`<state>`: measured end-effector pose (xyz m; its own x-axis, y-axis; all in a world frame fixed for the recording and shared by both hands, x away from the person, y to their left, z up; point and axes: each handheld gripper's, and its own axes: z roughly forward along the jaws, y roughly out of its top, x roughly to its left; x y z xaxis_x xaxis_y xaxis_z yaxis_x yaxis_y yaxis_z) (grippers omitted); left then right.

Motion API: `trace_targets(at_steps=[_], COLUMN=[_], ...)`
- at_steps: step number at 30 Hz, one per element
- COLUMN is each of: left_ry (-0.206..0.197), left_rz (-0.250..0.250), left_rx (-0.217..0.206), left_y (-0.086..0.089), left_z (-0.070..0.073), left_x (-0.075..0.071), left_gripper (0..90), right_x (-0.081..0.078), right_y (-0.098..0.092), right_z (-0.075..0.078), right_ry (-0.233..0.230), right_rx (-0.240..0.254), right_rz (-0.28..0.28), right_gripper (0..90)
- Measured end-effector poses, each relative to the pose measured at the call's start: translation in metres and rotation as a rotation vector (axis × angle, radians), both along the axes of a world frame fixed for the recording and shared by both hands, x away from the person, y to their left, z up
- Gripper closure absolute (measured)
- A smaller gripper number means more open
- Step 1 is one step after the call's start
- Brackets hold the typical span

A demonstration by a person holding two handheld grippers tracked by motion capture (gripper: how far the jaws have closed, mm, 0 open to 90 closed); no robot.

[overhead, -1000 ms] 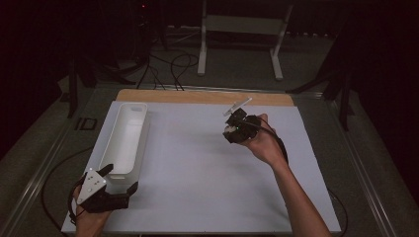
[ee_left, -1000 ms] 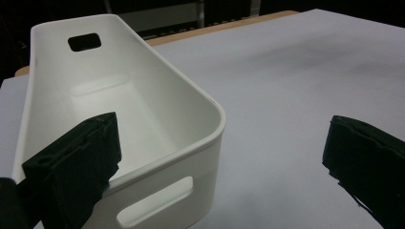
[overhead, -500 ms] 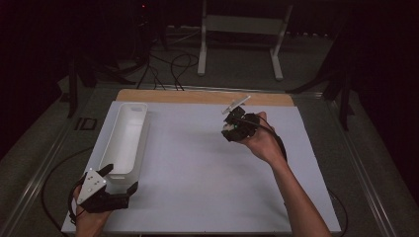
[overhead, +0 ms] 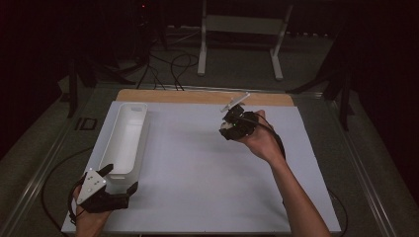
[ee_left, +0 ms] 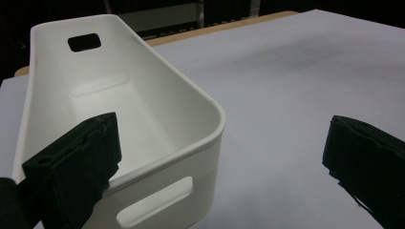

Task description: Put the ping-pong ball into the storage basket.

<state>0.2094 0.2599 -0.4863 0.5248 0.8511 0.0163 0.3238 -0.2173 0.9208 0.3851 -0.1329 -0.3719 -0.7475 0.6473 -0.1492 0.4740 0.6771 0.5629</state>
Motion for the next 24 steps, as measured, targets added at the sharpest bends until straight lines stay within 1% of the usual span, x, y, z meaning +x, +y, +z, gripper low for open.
trace_targets(at_steps=[5,10,24], left_ry=[-0.002,-0.012,-0.011], left_rz=[0.004,0.013,0.013], left_rx=[0.001,-0.008,-0.007], left_y=[0.001,0.002,0.002], left_z=[0.001,0.001,0.002], left_x=[0.000,-0.001,-0.001], left_gripper=[0.0,0.0,0.2], right_x=[0.000,0.000,-0.001], right_y=[0.003,0.007,0.018], right_z=[0.000,0.002,0.008], right_ry=[-0.004,-0.007,-0.020], right_rx=[0.001,0.002,0.008], right_rz=[0.004,0.013,0.029], right_gripper=[50.5,50.6,50.5])
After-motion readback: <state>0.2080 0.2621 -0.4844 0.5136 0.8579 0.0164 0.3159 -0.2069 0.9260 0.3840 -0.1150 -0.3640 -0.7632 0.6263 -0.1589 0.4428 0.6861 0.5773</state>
